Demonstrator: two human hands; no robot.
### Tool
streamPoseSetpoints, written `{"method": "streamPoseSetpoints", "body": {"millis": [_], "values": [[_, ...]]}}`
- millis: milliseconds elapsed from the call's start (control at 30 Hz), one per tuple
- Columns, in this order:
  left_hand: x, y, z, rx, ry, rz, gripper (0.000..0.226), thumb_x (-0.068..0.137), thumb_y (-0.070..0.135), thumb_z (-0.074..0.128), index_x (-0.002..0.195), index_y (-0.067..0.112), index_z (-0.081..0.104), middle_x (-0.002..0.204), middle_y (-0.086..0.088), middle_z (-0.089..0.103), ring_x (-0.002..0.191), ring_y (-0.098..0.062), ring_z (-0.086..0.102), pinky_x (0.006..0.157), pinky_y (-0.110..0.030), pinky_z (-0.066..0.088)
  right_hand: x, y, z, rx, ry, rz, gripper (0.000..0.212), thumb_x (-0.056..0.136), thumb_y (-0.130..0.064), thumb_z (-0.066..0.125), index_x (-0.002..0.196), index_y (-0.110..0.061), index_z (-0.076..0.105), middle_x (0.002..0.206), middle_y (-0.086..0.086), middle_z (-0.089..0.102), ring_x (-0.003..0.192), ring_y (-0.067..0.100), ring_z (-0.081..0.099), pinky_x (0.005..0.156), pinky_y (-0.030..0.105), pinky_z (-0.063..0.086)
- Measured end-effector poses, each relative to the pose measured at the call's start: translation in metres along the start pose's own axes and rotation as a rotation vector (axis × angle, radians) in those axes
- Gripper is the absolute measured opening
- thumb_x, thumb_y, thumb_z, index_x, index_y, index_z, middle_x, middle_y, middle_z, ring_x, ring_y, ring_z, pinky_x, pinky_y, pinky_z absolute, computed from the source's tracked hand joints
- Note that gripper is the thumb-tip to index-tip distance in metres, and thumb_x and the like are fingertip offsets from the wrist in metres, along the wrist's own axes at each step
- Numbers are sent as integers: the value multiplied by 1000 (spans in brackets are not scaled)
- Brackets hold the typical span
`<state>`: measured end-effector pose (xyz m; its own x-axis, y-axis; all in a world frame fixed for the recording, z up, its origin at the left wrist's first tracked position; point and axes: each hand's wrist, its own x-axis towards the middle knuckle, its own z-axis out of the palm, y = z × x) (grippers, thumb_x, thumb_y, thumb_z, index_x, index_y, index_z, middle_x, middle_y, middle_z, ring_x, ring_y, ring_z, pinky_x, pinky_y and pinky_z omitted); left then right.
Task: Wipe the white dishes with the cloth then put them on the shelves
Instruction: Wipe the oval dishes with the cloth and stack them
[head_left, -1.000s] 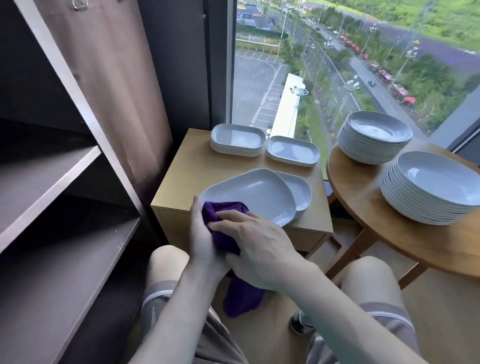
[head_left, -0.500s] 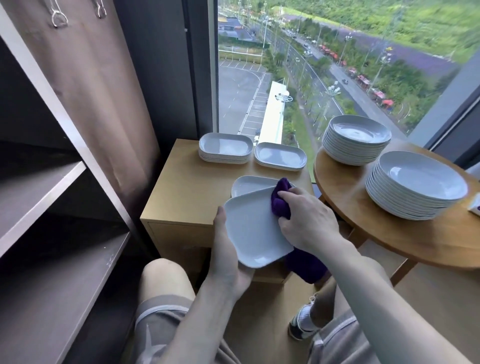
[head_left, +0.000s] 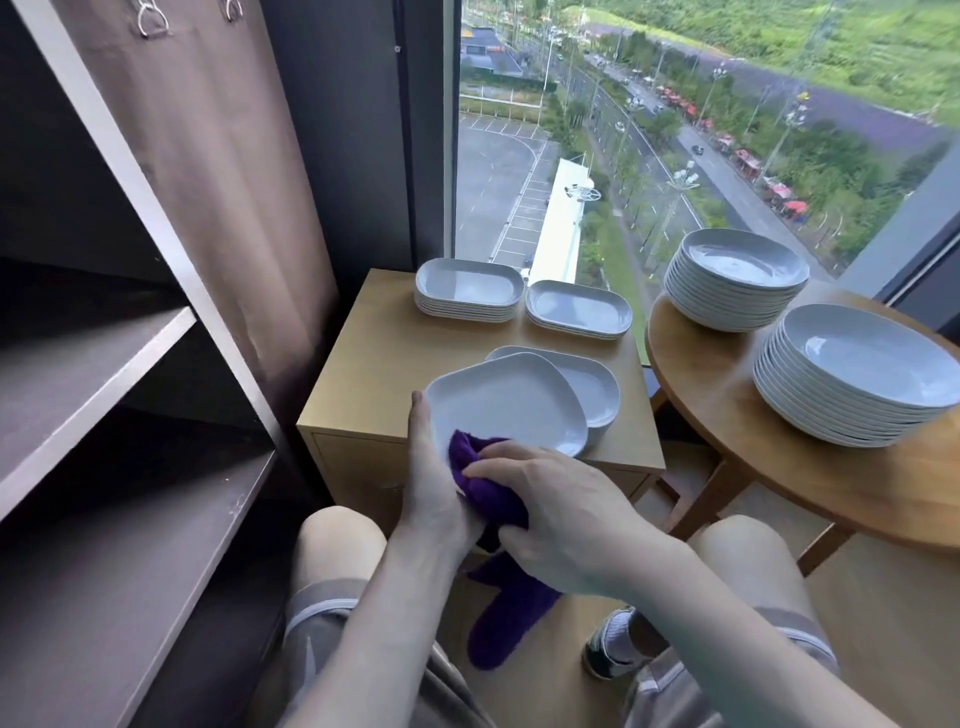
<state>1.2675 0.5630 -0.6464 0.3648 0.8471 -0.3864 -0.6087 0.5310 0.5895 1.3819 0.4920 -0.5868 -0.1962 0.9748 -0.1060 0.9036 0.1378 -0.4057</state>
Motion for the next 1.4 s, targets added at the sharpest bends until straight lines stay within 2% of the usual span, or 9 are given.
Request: {"method": "streamPoseSetpoints", "body": {"millis": [67, 167, 267, 500, 667, 800, 967, 1133, 1400], "values": [[0, 5, 1, 11, 4, 60, 74, 98, 72, 42, 137, 15, 67, 129, -17, 72, 115, -35, 71, 94, -46, 59, -4, 7, 3, -20, 15, 51, 66, 72, -32, 53, 138, -42, 53, 145, -26, 47, 126, 13, 51, 99, 33, 48], [-2, 9, -2, 23, -56, 76, 62, 100, 69, 43, 121, 22, 77, 121, -14, 75, 104, -30, 75, 78, -44, 62, -2, 28, 3, -56, 73, 171, 56, 77, -33, 56, 133, -39, 58, 135, -20, 59, 113, 17, 60, 84, 31, 48], [-6, 11, -7, 102, -95, 94, 60, 99, 70, 42, 123, 26, 75, 124, -13, 74, 107, -30, 74, 78, -43, 62, 2, 56, -3, -68, 108, 305, 40, 85, -29, 60, 125, -35, 63, 117, -7, 67, 101, 21, 62, 72, 30, 40], [-15, -12, 6, 201, -179, 7, 66, 100, 73, 38, 134, 26, 70, 134, -14, 70, 119, -32, 70, 85, -45, 61, 12, 60, -18, -113, 203, 368, 52, 85, -28, 57, 136, -24, 49, 135, -3, 58, 116, 28, 58, 91, 41, 48], [-9, -16, 7, 199, -164, -19, 76, 98, 79, 36, 139, 24, 67, 140, -12, 67, 129, -28, 65, 93, -38, 59, 7, 18, -16, -123, 175, 184, 70, 85, -30, 56, 149, -33, 31, 149, -9, 43, 124, 28, 52, 92, 41, 49], [-6, -25, 4, 73, -97, -90, 72, 88, 83, 53, 102, 19, 84, 111, -12, 78, 105, -29, 76, 82, -38, 62, 0, -13, 7, -126, 112, 74, 75, 84, -30, 56, 153, -34, 26, 154, -11, 34, 127, 27, 48, 97, 43, 51], [1, -20, 3, -7, -35, -96, 80, 89, 81, 51, 102, 9, 82, 101, -20, 74, 91, -36, 74, 78, -42, 63, -6, -2, 5, -145, 16, 11, 58, 83, -32, 56, 139, -40, 44, 144, -18, 43, 122, 24, 48, 95, 40, 49], [1, -5, 7, -13, -20, -18, 74, 101, 70, 36, 139, 13, 64, 131, -20, 70, 114, -35, 71, 89, -45, 61, -13, 14, 10, -153, 54, 54, 56, 79, -37, 55, 134, -43, 51, 141, -23, 48, 120, 20, 52, 91, 37, 50], [-3, 4, -3, 92, -86, 37, 67, 98, 71, 41, 130, 21, 72, 126, -18, 73, 109, -35, 74, 76, -45, 62, -24, 73, 7, -37, 141, 286, 58, 82, -41, 51, 141, -46, 48, 144, -29, 44, 119, 13, 55, 88, 30, 43]]}}
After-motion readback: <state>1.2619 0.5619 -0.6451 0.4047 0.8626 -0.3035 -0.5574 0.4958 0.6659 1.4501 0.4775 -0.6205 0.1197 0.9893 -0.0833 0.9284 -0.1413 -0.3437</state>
